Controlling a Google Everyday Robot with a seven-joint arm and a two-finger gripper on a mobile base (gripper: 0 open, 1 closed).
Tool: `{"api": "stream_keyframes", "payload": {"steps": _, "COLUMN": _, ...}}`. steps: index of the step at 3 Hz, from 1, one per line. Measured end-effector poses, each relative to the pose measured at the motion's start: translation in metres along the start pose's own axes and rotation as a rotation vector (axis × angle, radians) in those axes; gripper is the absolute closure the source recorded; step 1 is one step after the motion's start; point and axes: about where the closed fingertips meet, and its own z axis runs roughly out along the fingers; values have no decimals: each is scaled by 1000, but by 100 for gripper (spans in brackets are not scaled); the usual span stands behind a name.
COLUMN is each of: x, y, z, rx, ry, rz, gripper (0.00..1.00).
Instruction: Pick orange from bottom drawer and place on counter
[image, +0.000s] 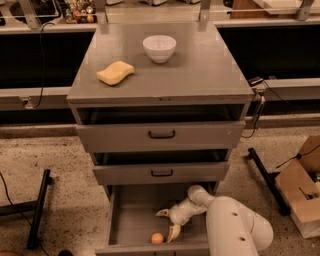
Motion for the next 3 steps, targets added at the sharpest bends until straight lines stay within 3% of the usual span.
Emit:
{"api": "stream_keyframes", "payload": {"steps": 1, "x": -1, "y": 0, "z": 3, "rx": -14, "ry": -14, "rz": -6, "gripper": 29}}
{"api": "stream_keyframes", "payload": {"steps": 3, "x": -4, "y": 2, "z": 10, "rx": -51, "ry": -23, "rz": -21, "gripper": 29}}
